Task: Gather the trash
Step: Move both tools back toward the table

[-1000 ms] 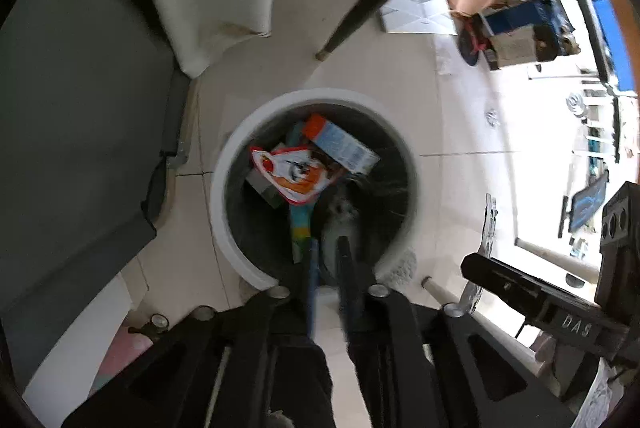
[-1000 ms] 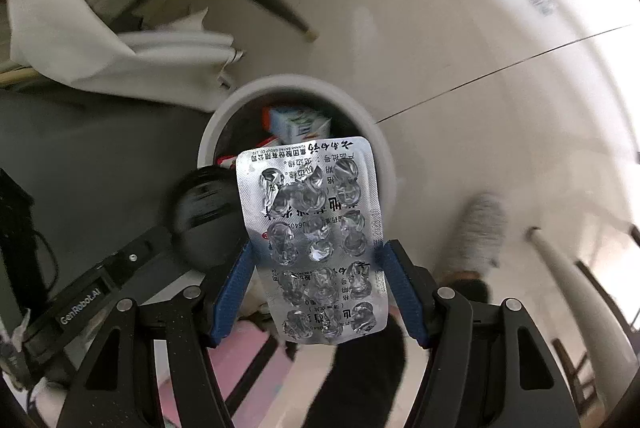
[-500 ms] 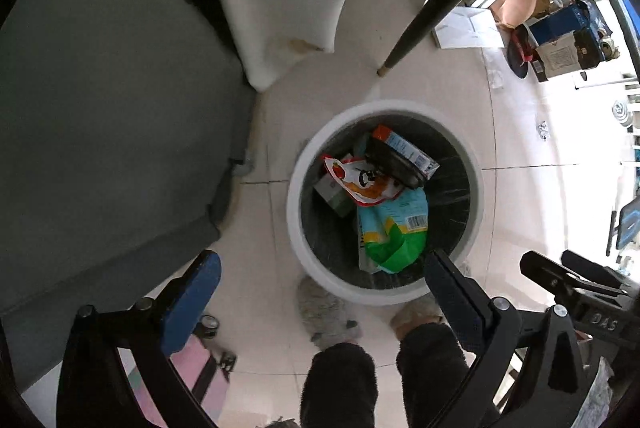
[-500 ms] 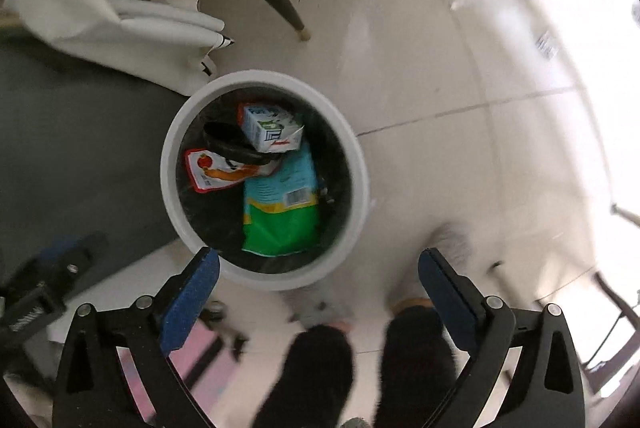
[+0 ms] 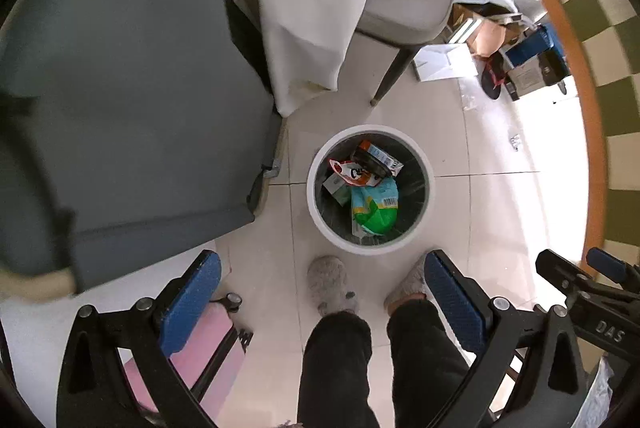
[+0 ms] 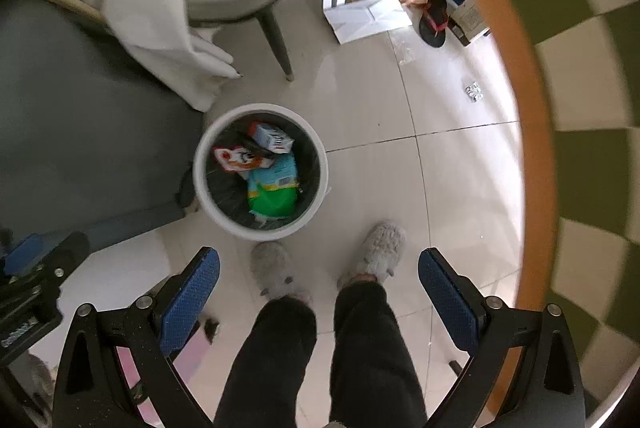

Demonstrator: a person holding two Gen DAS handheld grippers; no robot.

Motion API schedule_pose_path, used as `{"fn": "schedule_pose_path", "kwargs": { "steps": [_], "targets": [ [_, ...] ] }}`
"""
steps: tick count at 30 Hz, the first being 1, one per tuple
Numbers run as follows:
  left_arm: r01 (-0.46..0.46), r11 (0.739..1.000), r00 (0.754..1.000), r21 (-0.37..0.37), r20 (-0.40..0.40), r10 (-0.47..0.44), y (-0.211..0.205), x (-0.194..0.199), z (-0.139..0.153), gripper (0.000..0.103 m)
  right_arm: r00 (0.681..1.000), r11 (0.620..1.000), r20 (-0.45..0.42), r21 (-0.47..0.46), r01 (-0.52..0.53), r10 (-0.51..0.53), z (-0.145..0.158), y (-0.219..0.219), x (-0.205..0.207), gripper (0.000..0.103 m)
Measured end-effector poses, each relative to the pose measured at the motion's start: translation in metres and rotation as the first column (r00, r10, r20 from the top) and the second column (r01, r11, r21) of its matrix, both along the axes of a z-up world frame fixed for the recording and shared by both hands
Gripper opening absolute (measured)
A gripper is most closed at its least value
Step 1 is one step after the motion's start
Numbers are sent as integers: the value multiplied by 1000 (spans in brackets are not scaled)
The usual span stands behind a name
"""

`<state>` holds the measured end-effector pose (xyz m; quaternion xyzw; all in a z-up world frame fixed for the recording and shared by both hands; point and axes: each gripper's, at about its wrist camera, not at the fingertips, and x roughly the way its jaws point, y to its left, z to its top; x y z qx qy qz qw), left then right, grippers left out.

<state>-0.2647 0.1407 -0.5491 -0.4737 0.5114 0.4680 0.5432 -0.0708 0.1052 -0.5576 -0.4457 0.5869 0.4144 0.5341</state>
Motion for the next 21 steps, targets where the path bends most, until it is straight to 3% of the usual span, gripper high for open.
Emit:
{"fn": "schedule_pose_path", "kwargs": {
  "steps": [7, 13, 17, 21],
  "targets": [
    [39, 997, 999, 67, 6, -40, -25, -1, 97, 103, 1000, 998, -30, 59, 6, -5, 109, -24, -5, 101],
    [95, 981, 993, 168, -86, -82, -39, 5, 181, 103, 990, 986, -120, 138, 89, -73, 191, -41, 6, 101],
    [137, 953, 986, 269, -130, -105, -31, 25, 228, 103, 972, 964, -180, 191, 183, -149, 231, -46, 29, 101],
    [179, 925, 981, 334, -128, -144, -10, 68, 256, 103, 955, 928, -175, 247, 279, -241, 265, -45, 84, 101]
  ]
}}
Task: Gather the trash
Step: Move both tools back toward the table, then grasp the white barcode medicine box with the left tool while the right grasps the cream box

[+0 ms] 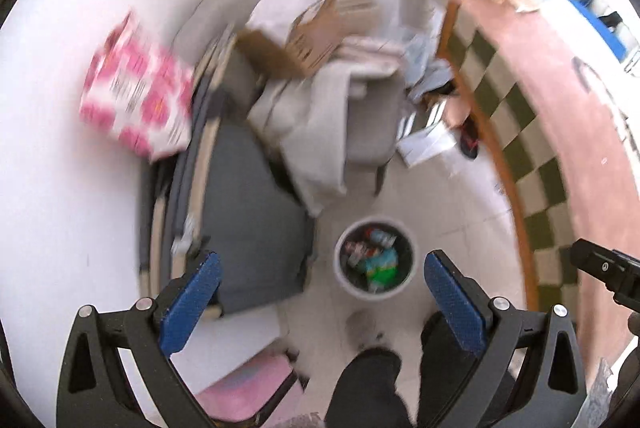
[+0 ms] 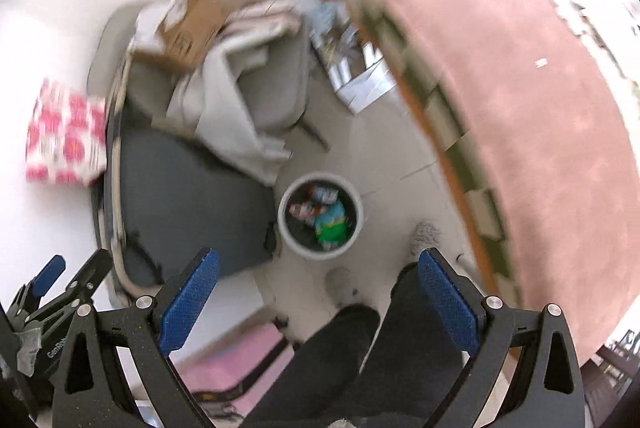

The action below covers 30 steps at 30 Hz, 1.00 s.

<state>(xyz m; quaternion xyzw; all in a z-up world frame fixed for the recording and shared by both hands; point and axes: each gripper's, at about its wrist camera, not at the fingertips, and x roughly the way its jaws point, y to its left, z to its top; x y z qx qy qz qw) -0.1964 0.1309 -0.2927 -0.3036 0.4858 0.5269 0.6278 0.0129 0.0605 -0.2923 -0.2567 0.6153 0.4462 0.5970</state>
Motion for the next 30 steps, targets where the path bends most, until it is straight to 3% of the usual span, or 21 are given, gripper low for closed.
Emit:
{"fn": "schedule_pose_path", "kwargs": {
  "steps": [7, 12, 18, 21, 23, 27, 30],
  "targets": [
    [161, 987, 987, 29, 11, -161, 30, 164, 40, 103, 981, 984, 74, 3, 177, -177, 27, -15, 145, 101],
    [285, 958, 958, -37, 20, -284, 36, 306, 32, 103, 938, 948, 170, -54, 314, -301, 20, -52, 290, 101],
    [409, 893, 908, -189, -8, -418, 17, 485, -18, 103, 896, 886, 280, -217, 410, -346, -29, -98, 458, 101],
    [441, 861, 886, -252, -30, -463, 5, 556, -43, 103, 901, 863, 298, -304, 404, -316, -60, -116, 526, 101],
    [450, 839, 877, -305, -27, -480, 0, 604, -61, 103, 918, 854, 276, -361, 374, -285, -83, -121, 557, 101],
    [457, 806, 871, -375, 8, -490, -2, 661, -78, 103, 947, 857, 210, -410, 311, -243, -122, -123, 605, 101],
    [459, 791, 873, -404, 39, -486, 1, 698, -83, 103, 942, 858, 140, -389, 335, -304, -134, -128, 626, 96]
  ]
}}
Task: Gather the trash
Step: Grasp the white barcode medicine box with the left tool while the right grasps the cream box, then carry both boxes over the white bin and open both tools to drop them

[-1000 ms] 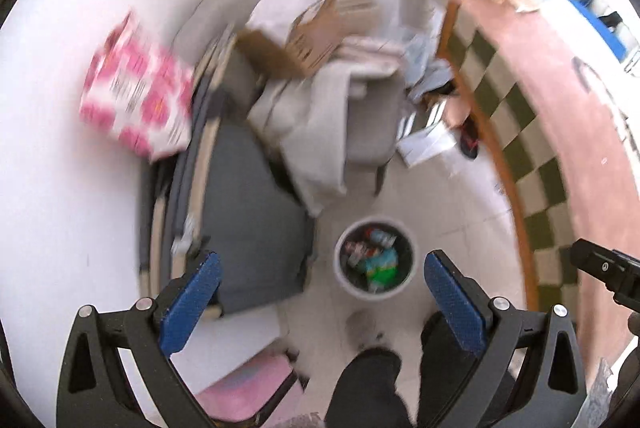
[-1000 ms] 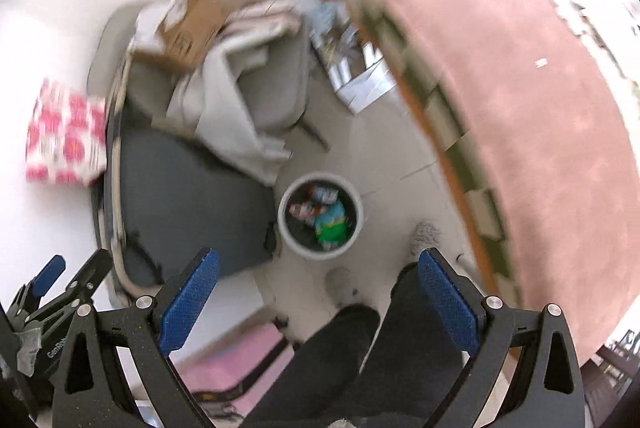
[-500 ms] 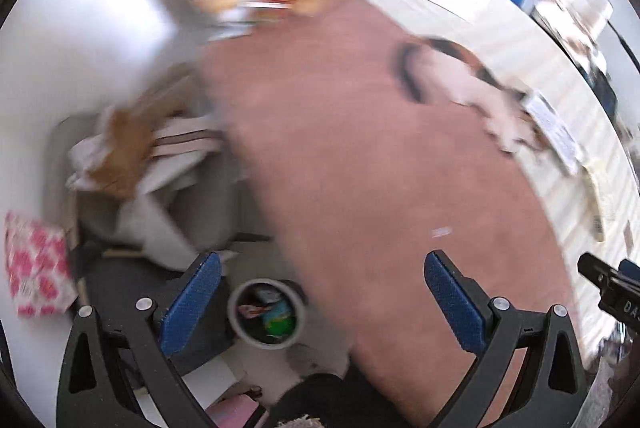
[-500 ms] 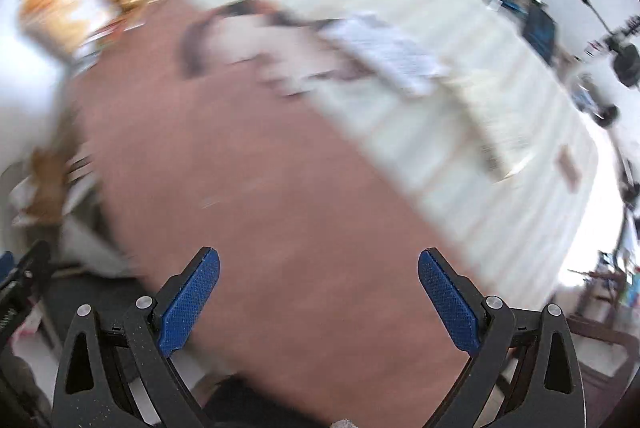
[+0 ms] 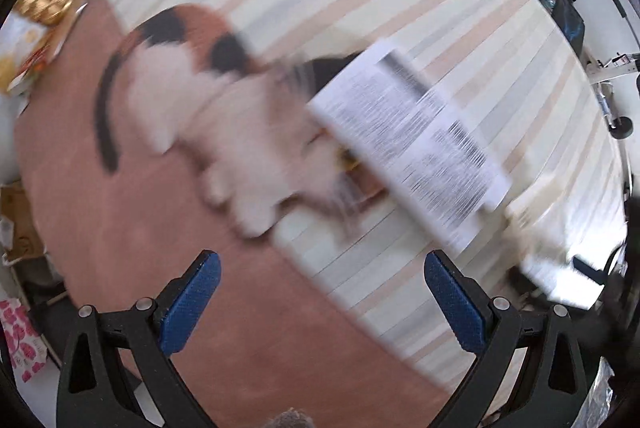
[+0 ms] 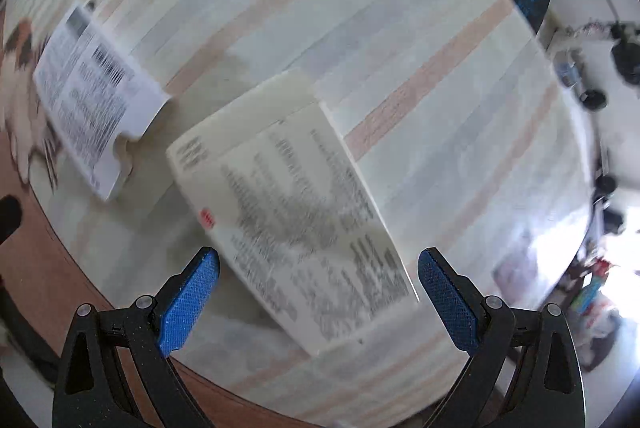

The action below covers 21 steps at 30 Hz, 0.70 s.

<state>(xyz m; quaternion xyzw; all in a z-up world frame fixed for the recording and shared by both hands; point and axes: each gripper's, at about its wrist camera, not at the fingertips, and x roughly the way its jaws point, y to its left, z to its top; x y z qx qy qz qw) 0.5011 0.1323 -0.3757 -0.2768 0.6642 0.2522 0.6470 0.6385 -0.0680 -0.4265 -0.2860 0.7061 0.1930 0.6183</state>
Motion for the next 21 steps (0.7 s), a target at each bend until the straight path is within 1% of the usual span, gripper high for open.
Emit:
{"fn": "schedule_pose_path", "kwargs": {
  "steps": [2, 4, 6, 7, 8, 9, 10, 11, 12, 13, 15, 16, 17, 18, 19, 20, 21],
  "targets": [
    [-23, 999, 1000, -31, 8, 23, 5, 20, -3, 103, 998, 997, -4, 38, 70, -70, 2, -7, 12, 94],
    [-62, 996, 998, -65, 12, 63, 12, 38, -8, 103, 983, 982, 18, 46, 184, -185, 6, -22, 27, 93],
    [-113, 990, 994, -82, -14, 112, 19, 52, -18, 103, 944, 944, 44, 69, 324, -327, 10, -43, 42, 93],
    [-137, 986, 990, -92, -35, 134, 22, 57, -24, 103, 925, 924, 45, 81, 373, -377, 11, -49, 45, 93],
    [-178, 977, 983, -119, -67, 171, 26, 62, -35, 103, 898, 896, 40, 99, 432, -437, 12, -58, 51, 93],
    [-206, 969, 977, -132, -90, 196, 29, 65, -42, 103, 880, 877, 37, 109, 467, -473, 12, -65, 55, 93],
    [-237, 960, 970, -148, -96, 225, 32, 66, -46, 103, 865, 862, 33, 112, 494, -500, 11, -70, 58, 93],
    [-282, 946, 959, -158, -85, 271, 36, 65, -47, 103, 855, 851, 35, 116, 511, -518, 11, -74, 60, 93],
    [-292, 946, 955, -143, -93, 281, 38, 67, -48, 103, 844, 841, 44, 121, 527, -535, 11, -78, 61, 93],
    [-289, 948, 956, -132, -90, 278, 39, 68, -47, 98, 844, 842, 50, 121, 525, -534, 12, -82, 62, 93],
    [-248, 964, 968, -99, -66, 242, 36, 71, -44, 90, 841, 841, 62, 124, 527, -537, 11, -89, 62, 92],
    [-220, 972, 974, -76, -61, 216, 33, 71, -42, 90, 843, 842, 63, 125, 524, -534, 13, -93, 61, 92],
    [-162, 985, 986, -53, -52, 159, 29, 70, -40, 90, 846, 845, 65, 125, 520, -530, 13, -96, 58, 92],
    [-126, 991, 991, -42, -45, 125, 26, 69, -39, 90, 850, 850, 68, 120, 512, -522, 14, -98, 56, 92],
    [-62, 998, 997, -23, -36, 61, 20, 67, -38, 90, 854, 854, 68, 115, 507, -516, 13, -95, 42, 92],
    [44, 999, 998, -5, -32, -44, 8, 63, -38, 90, 857, 858, 64, 110, 502, -511, 12, -97, 37, 92],
    [119, 993, 992, 12, -34, -118, 1, 59, -37, 90, 861, 861, 59, 109, 498, -505, 12, -98, 33, 92]
  ]
}}
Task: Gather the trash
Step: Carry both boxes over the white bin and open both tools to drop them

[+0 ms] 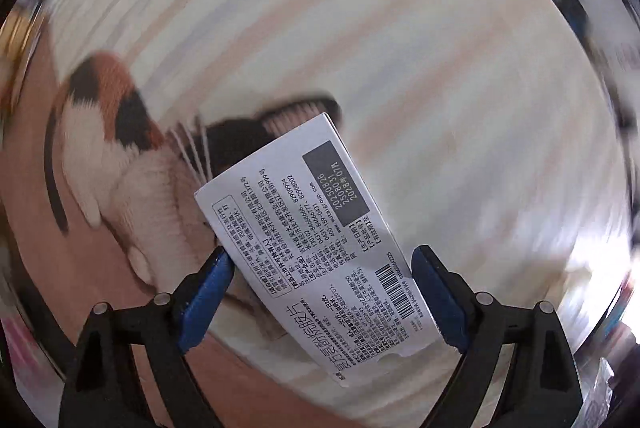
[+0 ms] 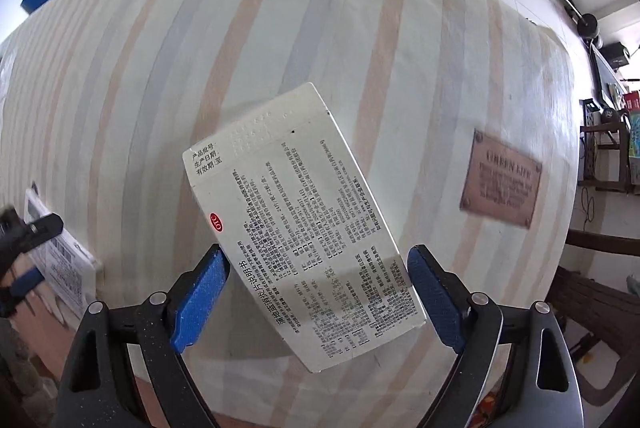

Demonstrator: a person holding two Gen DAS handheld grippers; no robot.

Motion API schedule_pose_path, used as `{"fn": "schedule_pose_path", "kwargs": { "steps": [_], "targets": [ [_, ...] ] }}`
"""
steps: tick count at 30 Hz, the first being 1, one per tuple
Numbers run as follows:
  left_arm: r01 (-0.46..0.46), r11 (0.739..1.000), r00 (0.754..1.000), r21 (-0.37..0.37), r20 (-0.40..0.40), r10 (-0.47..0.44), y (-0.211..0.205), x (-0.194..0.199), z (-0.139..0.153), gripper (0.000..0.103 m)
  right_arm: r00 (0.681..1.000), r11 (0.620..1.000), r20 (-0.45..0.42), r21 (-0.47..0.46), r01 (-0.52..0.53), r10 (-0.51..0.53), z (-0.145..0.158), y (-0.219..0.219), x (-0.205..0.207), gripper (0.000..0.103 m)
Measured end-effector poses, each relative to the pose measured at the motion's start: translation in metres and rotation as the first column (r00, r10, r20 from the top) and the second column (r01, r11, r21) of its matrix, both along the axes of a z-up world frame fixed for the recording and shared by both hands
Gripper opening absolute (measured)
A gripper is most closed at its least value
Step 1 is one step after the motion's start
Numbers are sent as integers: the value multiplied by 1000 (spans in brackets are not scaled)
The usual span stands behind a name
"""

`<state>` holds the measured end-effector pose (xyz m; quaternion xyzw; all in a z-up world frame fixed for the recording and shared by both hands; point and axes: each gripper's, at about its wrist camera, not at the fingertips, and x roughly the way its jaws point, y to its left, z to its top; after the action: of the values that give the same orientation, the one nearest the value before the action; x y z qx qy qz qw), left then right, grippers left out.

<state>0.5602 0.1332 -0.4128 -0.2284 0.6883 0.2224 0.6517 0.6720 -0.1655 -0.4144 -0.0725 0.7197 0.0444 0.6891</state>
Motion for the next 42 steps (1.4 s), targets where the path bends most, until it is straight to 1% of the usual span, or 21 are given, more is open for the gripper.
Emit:
{"fn": "schedule_pose_path", "kwargs": {
  "steps": [1, 2, 5, 6, 7, 9, 10, 11, 12, 15, 18, 20, 21, 22, 24, 26, 28, 32, 34, 37, 42],
  "targets": [
    [77, 997, 997, 20, -2, -77, -9, -6, 0, 90, 1000, 1000, -4, -5, -10, 10, 0, -3, -10, 91],
    [183, 983, 983, 29, -11, -183, -20, -19, -1, 90, 1000, 1000, -11, -11, -21, 21, 0, -6, -19, 91],
    [332, 941, 943, 65, -55, -329, -35, -57, -2, 91, 998, 1000, -52, -2, -21, 20, -1, -14, -48, 91],
    [342, 937, 939, 66, -69, -338, -35, -68, -3, 91, 996, 1000, -91, 23, -5, 7, -3, -18, -62, 91],
    [334, 941, 941, 63, -79, -329, -34, -77, -5, 91, 993, 999, -117, 39, 11, -6, -5, -21, -70, 91],
    [246, 969, 966, -4, -80, -246, -26, -93, -10, 91, 987, 998, -163, 62, 18, -8, -8, -24, -89, 92],
    [193, 980, 978, -40, -70, -195, -21, -97, -13, 91, 985, 998, -171, 64, 10, 2, -8, -24, -94, 92],
    [108, 990, 992, -89, -62, -113, -13, -102, -18, 91, 984, 998, -180, 68, -5, 18, -8, -23, -99, 92],
    [58, 993, 996, -106, -59, -65, -9, -103, -20, 92, 984, 997, -177, 72, -21, 33, -8, -23, -103, 92],
    [-37, 992, 998, -118, -57, 31, 1, -110, -24, 92, 986, 991, -108, 54, -120, 125, 3, -7, -116, 99],
    [-91, 991, 995, -97, -55, 86, -4, -122, -28, 91, 976, 979, -75, 18, -205, 206, 7, 10, -121, 99],
    [-87, 994, 995, -64, -50, 84, -7, -125, -27, 85, 965, 967, -70, -11, -254, 252, 5, 25, -128, 99],
    [-79, 995, 996, -54, -37, 77, -8, -125, -23, 78, 960, 962, -72, -25, -271, 269, 2, 28, -130, 99],
    [-57, 997, 998, -43, -21, 57, -11, -125, -21, 78, 960, 961, -75, -40, -275, 271, -4, 47, -135, 99],
    [-17, 1000, 1000, -19, -10, 17, -27, -137, -10, 78, 960, 960, -58, -44, -275, 272, -4, 59, -139, 95],
    [17, 1000, 1000, 14, 8, -18, -37, -136, -1, 77, 960, 961, -53, -17, -275, 274, -2, 68, -144, 81],
    [42, 999, 999, 35, 32, -43, -37, -146, 12, 77, 959, 958, -30, -38, -283, 282, 5, 70, -153, 80],
    [73, 995, 992, 71, 102, -80, -40, -167, 43, 77, 956, 956, -5, -19, -294, 294, 21, 84, -172, 79],
    [68, 994, 988, 88, 129, -79, -41, -181, 57, 77, 953, 953, 17, -1, -301, 301, 38, 91, -183, 79],
    [33, 994, 982, 106, 182, -52, -32, -220, 79, 77, 947, 947, 47, 33, -319, 317, 60, 101, -206, 79],
    [-60, 991, 963, 123, 267, 25, -6, -301, 115, 77, 924, 920, 93, 98, -380, 371, 97, 131, -273, 79]
  ]
}}
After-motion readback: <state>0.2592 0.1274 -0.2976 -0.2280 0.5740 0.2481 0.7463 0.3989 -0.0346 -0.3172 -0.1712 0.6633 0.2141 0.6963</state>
